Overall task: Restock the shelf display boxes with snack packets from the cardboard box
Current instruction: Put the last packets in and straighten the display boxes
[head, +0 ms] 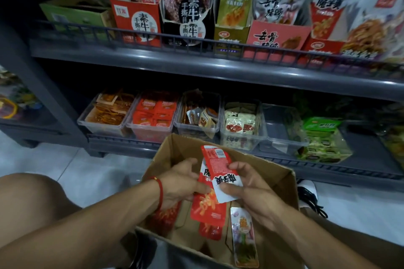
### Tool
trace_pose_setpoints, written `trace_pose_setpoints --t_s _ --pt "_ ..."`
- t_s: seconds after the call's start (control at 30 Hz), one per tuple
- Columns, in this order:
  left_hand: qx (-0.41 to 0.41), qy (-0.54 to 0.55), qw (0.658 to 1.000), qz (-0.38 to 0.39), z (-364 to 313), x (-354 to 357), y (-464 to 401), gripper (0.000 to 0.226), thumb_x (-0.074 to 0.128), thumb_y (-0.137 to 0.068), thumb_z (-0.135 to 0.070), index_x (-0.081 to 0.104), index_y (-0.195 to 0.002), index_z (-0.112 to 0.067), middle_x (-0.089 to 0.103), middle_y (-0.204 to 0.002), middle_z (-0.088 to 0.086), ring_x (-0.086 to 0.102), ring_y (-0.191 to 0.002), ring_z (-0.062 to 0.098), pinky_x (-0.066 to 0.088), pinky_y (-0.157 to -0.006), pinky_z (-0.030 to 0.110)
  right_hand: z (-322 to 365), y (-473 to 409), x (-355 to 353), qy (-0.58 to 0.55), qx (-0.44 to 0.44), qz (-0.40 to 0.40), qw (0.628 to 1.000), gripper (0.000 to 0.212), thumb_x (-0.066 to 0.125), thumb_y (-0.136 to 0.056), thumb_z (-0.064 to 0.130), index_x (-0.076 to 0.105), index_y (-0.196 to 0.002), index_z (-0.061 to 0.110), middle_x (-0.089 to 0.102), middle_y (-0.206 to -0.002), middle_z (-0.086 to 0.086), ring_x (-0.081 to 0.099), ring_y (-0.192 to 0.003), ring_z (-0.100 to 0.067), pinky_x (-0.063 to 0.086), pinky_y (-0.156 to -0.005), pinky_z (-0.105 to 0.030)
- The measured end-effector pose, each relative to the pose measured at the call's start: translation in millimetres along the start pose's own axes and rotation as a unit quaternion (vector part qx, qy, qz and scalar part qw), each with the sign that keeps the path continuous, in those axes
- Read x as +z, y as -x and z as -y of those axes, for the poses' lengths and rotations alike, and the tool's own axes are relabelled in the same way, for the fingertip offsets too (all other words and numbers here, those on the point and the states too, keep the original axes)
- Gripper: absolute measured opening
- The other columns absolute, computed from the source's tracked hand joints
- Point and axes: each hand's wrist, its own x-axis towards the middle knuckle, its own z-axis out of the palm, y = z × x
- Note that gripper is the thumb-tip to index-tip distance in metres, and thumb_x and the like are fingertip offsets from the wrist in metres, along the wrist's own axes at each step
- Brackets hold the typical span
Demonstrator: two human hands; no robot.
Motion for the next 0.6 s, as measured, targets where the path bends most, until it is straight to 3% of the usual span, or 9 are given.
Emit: trace_pose_setpoints --t_s 0.03,0.1,0.17,0.23,0.33,0.37,0.43,0.5,0.6 --pt "0.008 0.001 1.0 0.004 -11.6 5.7 6.0 0.059 0.072 -0.086 0.01 0.047 -0.136 -0.012 0.078 -0.108 0.011 0.076 -0.094 0.022 0.064 -0.075 0.036 2.5 5.9 -0.3 0.007 -0.02 -0.001 1.0 0.058 0.075 -0.082 -0.006 0.045 -0.128 0.015 0.075 -0.111 -0.016 0.071 -0.106 -0.041 0.055 -0.092 -0.062" --pt "0.036 -0.027 0.999 -0.015 -12.7 -6.3 -3.9 0.047 0.071 -0.086 0.011 0.059 -0.127 -0.008 0.079 -0.104 0.01 0.076 -0.097 0.027 0.061 -0.089 0.047 12.0 15.9 -1.4 0.044 -0.063 -0.041 0.996 0.061 0.075 -0.085 -0.002 0.046 -0.13 0.028 0.076 -0.112 -0.004 0.074 -0.101 -0.032 0.061 -0.081 -0.055" --pt "0.04 -0.031 0.995 -0.083 -15.8 -16.3 -4.7 0.038 0.071 -0.087 0.005 0.063 -0.118 -0.015 0.08 -0.097 0.006 0.078 -0.088 0.025 0.062 -0.086 0.048 23.5 20.1 -12.0 0.156 -0.112 -0.075 0.978 0.06 0.075 -0.088 0.006 0.048 -0.129 0.04 0.07 -0.12 0.01 0.073 -0.102 -0.014 0.064 -0.075 -0.038" --pt "0.058 0.003 0.992 -0.114 -22.8 -23.6 -5.6 0.03 0.07 -0.091 0.0 0.065 -0.116 -0.014 0.079 -0.096 0.007 0.078 -0.082 0.025 0.064 -0.078 0.045 37.8 26.7 -23.5 0.303 -0.176 -0.08 0.933 0.047 0.073 -0.091 0.014 0.055 -0.119 0.047 0.067 -0.12 0.02 0.068 -0.1 0.004 0.059 -0.077 -0.022" --pt "0.028 0.095 0.992 -0.079 -31.8 -28.7 -4.0 0.024 0.062 -0.099 -0.011 0.063 -0.123 -0.012 0.077 -0.107 0.016 0.074 -0.089 0.028 0.062 -0.073 0.042 49.4 31.6 -36.0 0.388 -0.329 -0.082 0.857 0.04 0.072 -0.092 0.008 0.067 -0.109 0.044 0.068 -0.111 0.034 0.064 -0.103 0.011 0.054 -0.085 -0.012" --pt "0.005 0.123 0.991 -0.043 -34.5 -28.7 -2.3 0.024 0.057 -0.102 -0.015 0.061 -0.126 -0.011 0.075 -0.114 0.02 0.072 -0.096 0.03 0.062 -0.077 0.043 50.2 31.5 -37.3 0.379 -0.373 -0.073 0.843 0.031 0.072 -0.091 0.009 0.073 -0.106 0.035 0.07 -0.111 0.03 0.065 -0.107 0.007 0.054 -0.09 -0.016" --pt "-0.021 0.143 0.989 0.042 -39.0 -24.7 2.9 0.031 0.049 -0.107 -0.024 0.059 -0.132 -0.009 0.068 -0.128 0.022 0.067 -0.111 0.034 0.056 -0.092 0.047 49.2 28.6 -37.0 0.364 -0.401 -0.05 0.839 0.012 0.075 -0.088 0.029 0.08 -0.098 0.027 0.071 -0.119 0.021 0.061 -0.121 -0.002 0.052 -0.101 -0.032" --pt "-0.028 0.124 0.984 0.122 -39.8 -17.0 8.2 0.038 0.055 -0.103 -0.028 0.056 -0.137 -0.009 0.063 -0.135 0.022 0.063 -0.122 0.034 0.053 -0.101 0.048 47.0 23.0 -34.5 0.372 -0.39 -0.05 0.841 0.017 0.076 -0.083 0.043 0.082 -0.095 0.032 0.063 -0.133 0.021 0.049 -0.134 -0.007 0.049 -0.104 -0.043" --pt "0.004 0.092 0.979 0.181 -37.7 -7.0 10.0 0.053 0.072 -0.089 -0.001 0.055 -0.137 -0.015 0.067 -0.13 0.023 0.064 -0.122 0.037 0.054 -0.101 0.05 46.0 17.2 -28.6 0.347 -0.372 -0.028 0.861 0.015 0.077 -0.082 0.033 0.082 -0.095 0.039 0.046 -0.15 0.02 0.037 -0.144 -0.015 0.053 -0.101 -0.047"
